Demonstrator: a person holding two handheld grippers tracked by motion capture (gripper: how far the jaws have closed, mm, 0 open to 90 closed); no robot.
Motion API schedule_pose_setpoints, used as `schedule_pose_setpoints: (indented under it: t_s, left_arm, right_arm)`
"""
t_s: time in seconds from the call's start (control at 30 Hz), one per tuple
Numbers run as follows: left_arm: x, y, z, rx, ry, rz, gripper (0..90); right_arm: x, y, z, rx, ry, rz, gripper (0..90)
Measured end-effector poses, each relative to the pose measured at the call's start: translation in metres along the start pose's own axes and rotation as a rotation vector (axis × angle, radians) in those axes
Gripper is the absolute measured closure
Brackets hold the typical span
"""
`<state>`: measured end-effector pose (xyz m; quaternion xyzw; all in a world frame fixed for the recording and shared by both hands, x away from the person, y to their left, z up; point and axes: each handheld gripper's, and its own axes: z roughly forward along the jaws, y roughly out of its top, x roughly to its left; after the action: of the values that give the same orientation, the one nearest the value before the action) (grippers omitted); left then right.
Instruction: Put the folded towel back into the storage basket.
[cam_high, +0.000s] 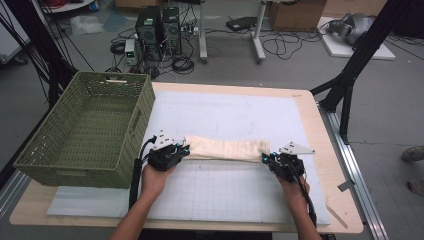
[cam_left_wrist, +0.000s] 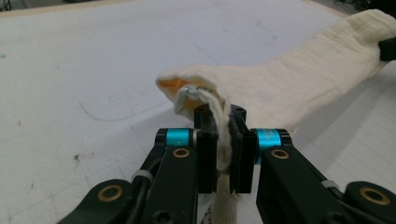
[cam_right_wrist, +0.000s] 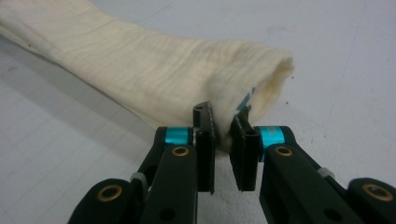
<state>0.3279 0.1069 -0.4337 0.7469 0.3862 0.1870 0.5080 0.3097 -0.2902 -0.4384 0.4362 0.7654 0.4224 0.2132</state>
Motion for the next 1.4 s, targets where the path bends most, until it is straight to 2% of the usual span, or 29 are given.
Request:
schedule_pose_setpoints:
  t_s: [0.13,0.17,0.23,0.27,0.37,0.4,0.47,0.6,0.9,1.13,1.27,1.4]
  left_arm:
    - [0.000,0.003,-0.005,-0.050,-0.005,0.011,83.2]
    - [0.000,0.003,-0.005,-0.050,-0.005,0.011,83.2]
    - [0.000,0.004,-0.008,-0.074,-0.007,0.020,83.2]
    - [0.000,0.005,-0.009,-0.085,-0.008,0.024,83.2]
    - [0.000,0.008,-0.014,-0.121,-0.014,0.026,83.2]
    - [-0.001,0.012,-0.017,-0.144,-0.015,0.031,83.2]
    - [-0.002,0.014,-0.018,-0.152,-0.014,0.036,83.2]
    - [-0.005,0.021,-0.024,-0.180,-0.018,0.044,83.2]
    - [-0.009,0.036,-0.041,-0.234,-0.013,0.055,83.2]
    - [-0.012,0.050,-0.058,-0.289,0.005,0.080,83.2]
    - [-0.011,0.055,-0.065,-0.299,0.015,0.081,83.2]
    - [-0.009,0.063,-0.079,-0.304,0.038,0.086,83.2]
  right_arm:
    - [-0.001,0.003,-0.006,-0.055,0.010,-0.003,81.9]
    - [-0.001,0.003,-0.006,-0.055,0.010,-0.003,81.9]
    - [-0.001,0.005,-0.011,-0.100,0.014,-0.010,81.8]
    - [-0.001,0.005,-0.011,-0.100,0.014,-0.010,81.8]
    - [-0.001,0.009,-0.016,-0.149,0.021,-0.015,81.8]
    - [-0.002,0.011,-0.020,-0.181,0.025,-0.015,81.9]
    - [-0.002,0.011,-0.021,-0.192,0.027,-0.012,81.9]
    - [-0.003,0.019,-0.030,-0.249,0.039,-0.012,81.9]
    - [-0.003,0.033,-0.036,-0.288,0.061,-0.032,81.9]
    - [-0.002,0.053,-0.038,-0.321,0.074,-0.041,81.8]
    - [0.000,0.061,-0.036,-0.321,0.083,-0.063,81.9]
    - [0.004,0.076,-0.030,-0.323,0.097,-0.079,81.8]
